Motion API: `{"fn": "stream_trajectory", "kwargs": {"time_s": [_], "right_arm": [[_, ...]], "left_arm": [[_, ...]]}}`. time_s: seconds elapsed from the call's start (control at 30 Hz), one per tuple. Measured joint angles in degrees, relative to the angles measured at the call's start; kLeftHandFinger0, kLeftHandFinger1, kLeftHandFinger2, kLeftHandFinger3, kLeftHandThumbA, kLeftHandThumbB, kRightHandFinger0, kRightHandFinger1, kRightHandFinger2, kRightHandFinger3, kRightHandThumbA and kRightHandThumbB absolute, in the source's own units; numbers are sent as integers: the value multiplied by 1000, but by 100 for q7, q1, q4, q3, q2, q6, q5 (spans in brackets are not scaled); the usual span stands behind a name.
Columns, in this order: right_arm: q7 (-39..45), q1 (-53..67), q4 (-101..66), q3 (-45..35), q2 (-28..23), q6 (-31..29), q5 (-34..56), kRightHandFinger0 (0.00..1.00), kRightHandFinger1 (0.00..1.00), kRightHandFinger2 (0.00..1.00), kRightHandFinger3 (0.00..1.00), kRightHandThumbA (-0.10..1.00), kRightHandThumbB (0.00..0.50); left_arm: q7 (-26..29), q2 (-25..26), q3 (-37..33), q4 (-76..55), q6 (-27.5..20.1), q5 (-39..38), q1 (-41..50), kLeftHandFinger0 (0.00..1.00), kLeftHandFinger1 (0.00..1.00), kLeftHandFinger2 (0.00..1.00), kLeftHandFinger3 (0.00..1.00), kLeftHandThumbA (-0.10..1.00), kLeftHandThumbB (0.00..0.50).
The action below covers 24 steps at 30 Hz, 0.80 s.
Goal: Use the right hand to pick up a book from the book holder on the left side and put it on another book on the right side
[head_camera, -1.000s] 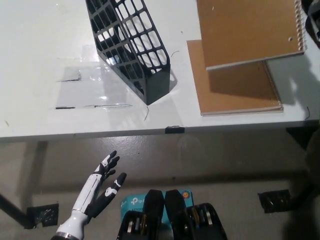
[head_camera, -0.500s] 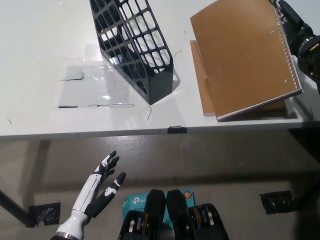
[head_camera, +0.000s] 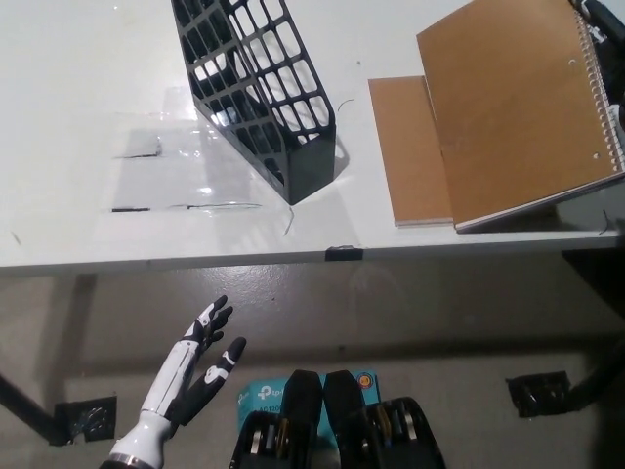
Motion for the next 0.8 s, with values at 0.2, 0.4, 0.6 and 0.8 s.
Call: {"fn": "stream_trajectory", "kwargs": {"time_s": [0.2,0.4,0.6,0.8], "right_arm": [[0,-18,1,1,6,-51,-105,0,105,693,1000,-100,139],[0,-18,12,-43,15,-151,-115,0,120,682,1000,-100,165],[4,-17,41,-48,58,-263,-163,590,899,1000,1000,84,159],[363,15,41,149,101,-395,-263,1000,1000,1000,1000,321,145]], "left_arm": [[3,0,0,-1,0,10,1,1000,1000,1000,1000,812,183],[7,0,0,-1,0,22,0,1000,1000,1000,1000,803,167],[8,0,1,0,0,44,0,1000,1000,1000,1000,802,185],[7,0,0,-9,20,56,0,1000,1000,1000,1000,803,175]]}}
